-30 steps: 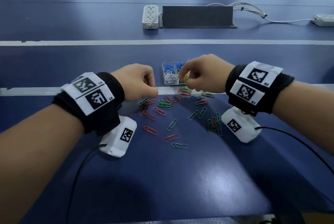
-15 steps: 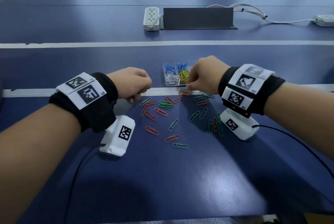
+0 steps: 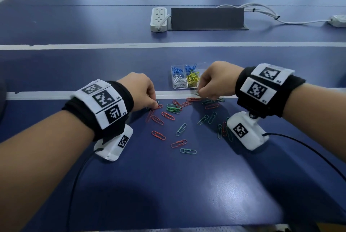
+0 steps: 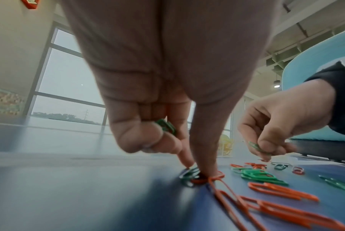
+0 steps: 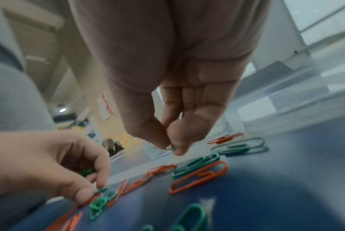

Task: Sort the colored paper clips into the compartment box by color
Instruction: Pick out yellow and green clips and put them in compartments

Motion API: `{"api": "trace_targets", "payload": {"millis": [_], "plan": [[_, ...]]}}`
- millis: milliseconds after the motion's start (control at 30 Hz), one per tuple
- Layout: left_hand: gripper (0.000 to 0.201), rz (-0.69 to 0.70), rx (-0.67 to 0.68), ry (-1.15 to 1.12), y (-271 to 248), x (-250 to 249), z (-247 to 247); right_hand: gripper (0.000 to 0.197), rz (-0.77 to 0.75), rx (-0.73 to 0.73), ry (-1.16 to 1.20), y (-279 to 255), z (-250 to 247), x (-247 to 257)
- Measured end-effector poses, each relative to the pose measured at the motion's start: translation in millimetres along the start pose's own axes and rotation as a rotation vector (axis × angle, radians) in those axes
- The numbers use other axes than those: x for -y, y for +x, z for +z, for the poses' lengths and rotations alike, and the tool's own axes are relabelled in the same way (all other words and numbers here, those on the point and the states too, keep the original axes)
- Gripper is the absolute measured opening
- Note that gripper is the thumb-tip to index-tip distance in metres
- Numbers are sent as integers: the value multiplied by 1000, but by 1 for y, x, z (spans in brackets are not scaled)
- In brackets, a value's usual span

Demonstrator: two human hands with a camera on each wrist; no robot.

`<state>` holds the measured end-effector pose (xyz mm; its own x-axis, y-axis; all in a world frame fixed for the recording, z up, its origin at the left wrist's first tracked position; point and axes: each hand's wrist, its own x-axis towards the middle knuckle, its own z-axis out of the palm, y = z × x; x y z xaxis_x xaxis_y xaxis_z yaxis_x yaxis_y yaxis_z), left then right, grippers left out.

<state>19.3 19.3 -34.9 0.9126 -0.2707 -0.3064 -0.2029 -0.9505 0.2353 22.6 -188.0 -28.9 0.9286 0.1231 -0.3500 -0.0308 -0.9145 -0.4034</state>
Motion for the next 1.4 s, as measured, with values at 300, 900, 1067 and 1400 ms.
{"api": "trace_targets", "payload": {"millis": [300, 900, 1067, 1400], "plan": [[11, -18, 7, 25, 0, 0, 0, 21, 143, 172, 598, -10, 1, -18], [18, 93, 52, -79, 3, -27, 1, 16, -128, -37, -352, -12, 9, 0], [14, 158, 28, 56, 4, -29, 5, 25, -85, -54, -274, -8, 3, 0], [13, 165, -6, 12, 4, -31, -2, 10, 28, -245, -86, 17, -26, 10]]}}
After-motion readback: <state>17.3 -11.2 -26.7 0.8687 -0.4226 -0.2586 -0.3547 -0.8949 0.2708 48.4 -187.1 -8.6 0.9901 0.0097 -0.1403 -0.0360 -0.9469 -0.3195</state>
